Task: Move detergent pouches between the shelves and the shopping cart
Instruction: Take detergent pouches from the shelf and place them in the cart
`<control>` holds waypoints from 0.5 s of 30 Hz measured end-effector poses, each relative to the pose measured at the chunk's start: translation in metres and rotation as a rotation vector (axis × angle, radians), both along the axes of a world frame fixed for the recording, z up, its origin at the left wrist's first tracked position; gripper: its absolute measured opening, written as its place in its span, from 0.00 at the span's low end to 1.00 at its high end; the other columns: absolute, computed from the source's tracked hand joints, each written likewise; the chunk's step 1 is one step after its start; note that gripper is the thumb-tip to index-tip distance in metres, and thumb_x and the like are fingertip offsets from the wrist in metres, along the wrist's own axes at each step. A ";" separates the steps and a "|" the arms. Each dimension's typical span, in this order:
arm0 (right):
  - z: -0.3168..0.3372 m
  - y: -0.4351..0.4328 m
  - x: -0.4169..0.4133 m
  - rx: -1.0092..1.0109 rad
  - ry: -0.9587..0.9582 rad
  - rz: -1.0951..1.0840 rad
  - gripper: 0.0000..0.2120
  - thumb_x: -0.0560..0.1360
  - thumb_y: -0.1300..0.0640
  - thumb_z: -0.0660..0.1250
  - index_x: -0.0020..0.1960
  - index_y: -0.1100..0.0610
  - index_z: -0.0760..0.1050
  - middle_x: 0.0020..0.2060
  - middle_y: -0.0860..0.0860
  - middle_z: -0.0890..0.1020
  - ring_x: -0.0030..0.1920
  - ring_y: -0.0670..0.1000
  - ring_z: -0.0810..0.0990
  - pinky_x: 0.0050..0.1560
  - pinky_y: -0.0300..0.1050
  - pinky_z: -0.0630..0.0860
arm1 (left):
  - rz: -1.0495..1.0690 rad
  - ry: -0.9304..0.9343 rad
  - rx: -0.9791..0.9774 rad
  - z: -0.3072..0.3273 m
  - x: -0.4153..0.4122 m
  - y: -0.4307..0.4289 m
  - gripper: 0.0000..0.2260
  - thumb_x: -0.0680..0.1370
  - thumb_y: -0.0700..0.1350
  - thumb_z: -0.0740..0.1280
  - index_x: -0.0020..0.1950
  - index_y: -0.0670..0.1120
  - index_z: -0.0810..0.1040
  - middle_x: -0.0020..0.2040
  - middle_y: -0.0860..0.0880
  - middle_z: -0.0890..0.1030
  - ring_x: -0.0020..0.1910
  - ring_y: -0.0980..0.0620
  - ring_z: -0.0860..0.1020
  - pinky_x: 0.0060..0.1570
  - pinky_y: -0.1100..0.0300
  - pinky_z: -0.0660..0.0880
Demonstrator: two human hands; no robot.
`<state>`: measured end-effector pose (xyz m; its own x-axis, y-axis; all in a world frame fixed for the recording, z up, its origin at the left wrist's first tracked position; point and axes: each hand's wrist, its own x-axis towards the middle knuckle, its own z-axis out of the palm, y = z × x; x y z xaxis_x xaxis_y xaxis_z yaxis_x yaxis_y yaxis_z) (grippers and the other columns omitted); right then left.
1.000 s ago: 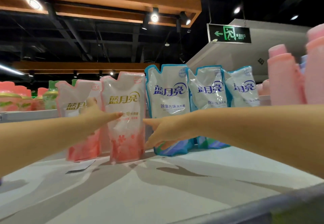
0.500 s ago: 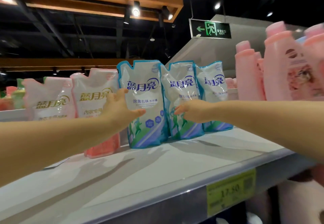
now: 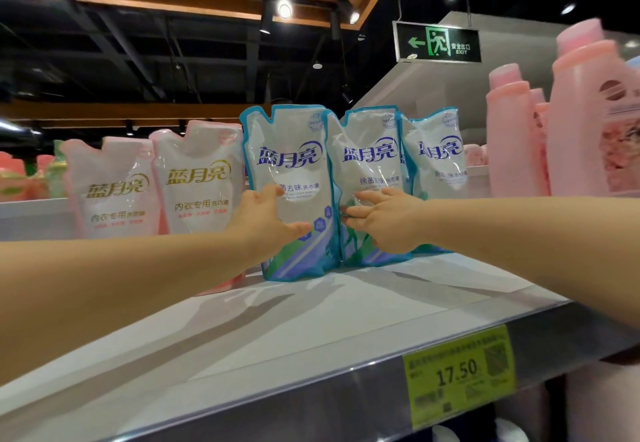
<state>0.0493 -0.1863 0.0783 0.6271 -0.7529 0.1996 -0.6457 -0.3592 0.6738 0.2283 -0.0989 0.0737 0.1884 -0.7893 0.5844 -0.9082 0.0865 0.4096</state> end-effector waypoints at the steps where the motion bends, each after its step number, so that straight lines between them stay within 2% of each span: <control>1: 0.000 0.000 0.001 0.000 0.000 0.001 0.31 0.80 0.52 0.54 0.78 0.49 0.42 0.77 0.43 0.44 0.76 0.56 0.43 0.75 0.57 0.50 | 0.001 0.001 0.002 0.000 0.001 0.000 0.32 0.73 0.55 0.69 0.73 0.50 0.59 0.70 0.44 0.62 0.65 0.47 0.68 0.62 0.54 0.68; 7: 0.004 0.003 0.004 0.029 -0.017 -0.002 0.31 0.80 0.50 0.56 0.77 0.50 0.44 0.77 0.44 0.46 0.76 0.56 0.44 0.75 0.57 0.50 | 0.011 -0.006 0.015 0.004 -0.001 0.006 0.31 0.74 0.54 0.68 0.73 0.50 0.59 0.70 0.44 0.63 0.66 0.46 0.68 0.60 0.54 0.71; 11: 0.007 0.011 0.001 0.058 -0.086 0.026 0.30 0.80 0.54 0.54 0.77 0.51 0.44 0.77 0.44 0.47 0.77 0.54 0.44 0.75 0.57 0.49 | -0.008 -0.022 0.025 0.008 -0.009 0.019 0.27 0.75 0.53 0.67 0.72 0.50 0.62 0.68 0.46 0.66 0.62 0.48 0.70 0.48 0.61 0.70; 15: 0.014 0.031 -0.009 0.083 -0.195 0.058 0.30 0.80 0.58 0.53 0.78 0.51 0.45 0.77 0.46 0.48 0.77 0.52 0.46 0.75 0.56 0.49 | -0.025 -0.033 0.064 0.011 -0.019 0.040 0.20 0.77 0.53 0.64 0.67 0.49 0.68 0.65 0.47 0.72 0.57 0.50 0.72 0.51 0.60 0.69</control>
